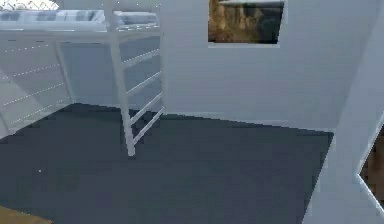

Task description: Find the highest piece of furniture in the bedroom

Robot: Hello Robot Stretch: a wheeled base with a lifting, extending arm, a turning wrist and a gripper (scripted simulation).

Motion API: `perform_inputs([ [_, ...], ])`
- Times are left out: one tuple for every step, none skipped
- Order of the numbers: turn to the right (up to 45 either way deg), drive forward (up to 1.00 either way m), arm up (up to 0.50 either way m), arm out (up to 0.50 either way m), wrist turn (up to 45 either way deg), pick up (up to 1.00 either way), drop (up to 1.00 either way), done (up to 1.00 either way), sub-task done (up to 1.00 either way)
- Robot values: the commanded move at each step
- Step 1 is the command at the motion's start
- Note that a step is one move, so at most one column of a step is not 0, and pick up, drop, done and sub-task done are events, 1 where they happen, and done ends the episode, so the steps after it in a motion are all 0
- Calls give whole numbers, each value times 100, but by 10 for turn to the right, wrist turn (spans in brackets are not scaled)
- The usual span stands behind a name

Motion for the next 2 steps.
perform_inputs([
  [0, 20, 0, 0, 0, 0, 0, 0, 0],
  [0, 100, 0, 0, 0, 0, 0, 0, 0],
])
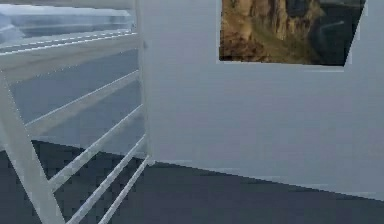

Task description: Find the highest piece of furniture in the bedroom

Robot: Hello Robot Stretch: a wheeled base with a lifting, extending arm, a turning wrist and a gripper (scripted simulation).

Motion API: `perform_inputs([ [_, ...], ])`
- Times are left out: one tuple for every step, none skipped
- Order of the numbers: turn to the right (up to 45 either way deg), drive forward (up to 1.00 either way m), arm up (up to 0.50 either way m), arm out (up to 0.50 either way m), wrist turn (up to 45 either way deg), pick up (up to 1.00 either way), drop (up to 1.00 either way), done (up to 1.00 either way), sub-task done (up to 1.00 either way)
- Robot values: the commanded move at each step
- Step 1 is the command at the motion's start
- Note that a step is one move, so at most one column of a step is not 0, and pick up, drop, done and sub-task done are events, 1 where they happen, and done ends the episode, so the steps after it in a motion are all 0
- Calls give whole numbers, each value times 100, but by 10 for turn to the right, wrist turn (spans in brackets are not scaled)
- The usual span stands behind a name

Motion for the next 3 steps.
perform_inputs([
  [-180, 0, 0, 0, 0, 0, 0, 0, 0],
  [0, 10, 0, 0, 0, 0, 0, 0, 0],
  [-270, 0, 0, 0, 0, 0, 0, 0, 0],
])
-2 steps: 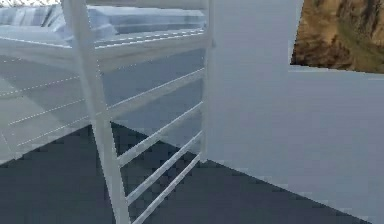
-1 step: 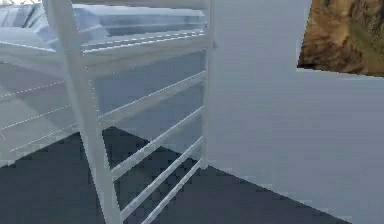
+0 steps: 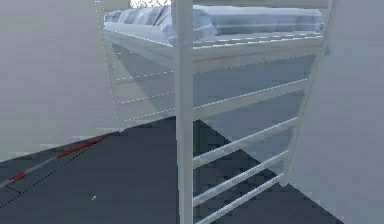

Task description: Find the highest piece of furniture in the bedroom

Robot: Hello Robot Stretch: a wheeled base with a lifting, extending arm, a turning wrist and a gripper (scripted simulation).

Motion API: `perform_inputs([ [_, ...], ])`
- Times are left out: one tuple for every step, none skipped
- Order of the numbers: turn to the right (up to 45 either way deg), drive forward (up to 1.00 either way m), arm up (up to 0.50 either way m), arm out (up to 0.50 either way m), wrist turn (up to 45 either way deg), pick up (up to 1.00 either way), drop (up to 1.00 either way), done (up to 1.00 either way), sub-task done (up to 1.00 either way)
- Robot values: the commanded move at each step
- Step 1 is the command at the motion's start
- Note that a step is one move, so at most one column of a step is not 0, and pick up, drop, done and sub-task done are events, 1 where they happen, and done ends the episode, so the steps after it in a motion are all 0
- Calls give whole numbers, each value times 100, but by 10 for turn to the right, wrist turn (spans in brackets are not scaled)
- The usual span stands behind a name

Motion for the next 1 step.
perform_inputs([
  [0, 0, 0, 0, 0, 0, 0, 100, 0],
])
